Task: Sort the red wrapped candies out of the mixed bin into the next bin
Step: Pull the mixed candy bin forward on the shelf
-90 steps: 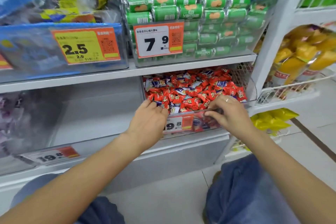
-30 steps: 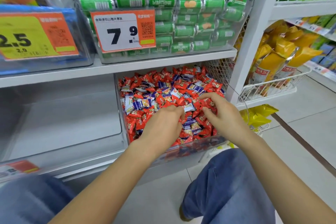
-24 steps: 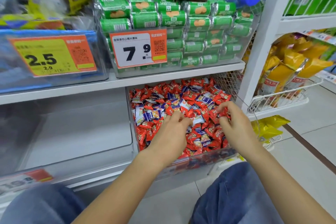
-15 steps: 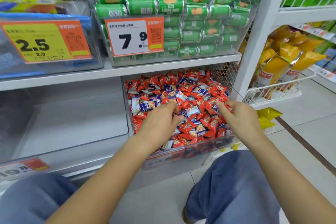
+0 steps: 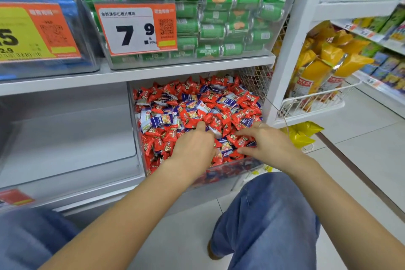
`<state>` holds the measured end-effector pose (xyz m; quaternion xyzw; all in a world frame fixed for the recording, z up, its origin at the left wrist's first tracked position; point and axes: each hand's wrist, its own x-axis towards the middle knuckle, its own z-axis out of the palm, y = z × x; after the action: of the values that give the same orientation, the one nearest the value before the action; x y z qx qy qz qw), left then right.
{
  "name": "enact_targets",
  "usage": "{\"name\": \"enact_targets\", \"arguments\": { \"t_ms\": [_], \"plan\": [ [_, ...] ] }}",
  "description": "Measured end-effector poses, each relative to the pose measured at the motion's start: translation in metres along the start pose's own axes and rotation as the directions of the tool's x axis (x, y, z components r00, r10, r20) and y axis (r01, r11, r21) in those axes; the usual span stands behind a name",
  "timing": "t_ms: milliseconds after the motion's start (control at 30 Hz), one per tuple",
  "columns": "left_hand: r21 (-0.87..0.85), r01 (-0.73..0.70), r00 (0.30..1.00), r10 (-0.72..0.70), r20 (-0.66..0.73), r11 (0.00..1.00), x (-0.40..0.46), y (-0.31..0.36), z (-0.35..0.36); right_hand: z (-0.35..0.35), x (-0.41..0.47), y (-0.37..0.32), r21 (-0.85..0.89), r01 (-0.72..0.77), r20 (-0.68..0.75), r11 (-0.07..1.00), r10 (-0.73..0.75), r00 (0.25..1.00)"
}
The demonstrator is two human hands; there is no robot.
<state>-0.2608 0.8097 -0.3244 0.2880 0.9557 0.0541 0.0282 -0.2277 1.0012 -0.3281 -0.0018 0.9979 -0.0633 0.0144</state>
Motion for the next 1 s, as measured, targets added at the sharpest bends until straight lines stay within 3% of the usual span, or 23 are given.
{"name": "enact_targets", "arguments": {
  "t_ms": [100, 300, 433, 533, 667, 800, 900, 1000],
  "plan": [
    [0.015, 0.001, 0.998, 0.0, -0.07, 1.0, 0.001, -0.001, 0.004, 0.003, 0.01, 0.0, -0.047, 0.01, 0.035, 0.999, -0.009, 0.999],
    [-0.377, -0.003, 0.964, -0.097, -0.247, 0.926, -0.005, -0.025, -0.013, 0.001, 0.014, 0.002, -0.073, 0.098, 0.067, 0.992, -0.093, 0.993],
    [-0.431, -0.003, 0.972, -0.098, -0.213, 0.902, -0.001, -0.04, -0.028, 0.008, 0.015, -0.005, -0.164, 0.151, 0.038, 0.975, -0.147, 0.988],
    [-0.369, -0.007, 0.985, -0.057, -0.16, 0.929, 0.009, -0.041, -0.032, 0.011, 0.012, -0.005, -0.116, 0.169, -0.001, 0.979, -0.171, 0.985],
    [-0.139, 0.029, 0.985, -0.052, -0.163, 0.99, 0.028, -0.024, -0.028, 0.01, 0.007, -0.005, 0.129, 0.093, -0.144, 0.987, -0.074, 0.987],
    [0.056, -0.133, 0.963, 0.143, -0.231, 0.989, 0.05, -0.012, -0.023, 0.003, 0.009, 0.0, 0.273, -0.03, -0.257, 0.962, 0.102, 0.961],
    [0.098, -0.214, 0.964, 0.226, -0.14, 0.972, 0.06, -0.01, -0.018, -0.003, 0.011, 0.01, 0.341, -0.125, -0.283, 0.932, 0.229, 0.931],
    [0.113, -0.225, 0.972, 0.23, -0.035, 0.968, 0.065, -0.008, -0.011, -0.004, 0.013, 0.017, 0.285, -0.167, -0.244, 0.944, 0.24, 0.94]
  ]
}}
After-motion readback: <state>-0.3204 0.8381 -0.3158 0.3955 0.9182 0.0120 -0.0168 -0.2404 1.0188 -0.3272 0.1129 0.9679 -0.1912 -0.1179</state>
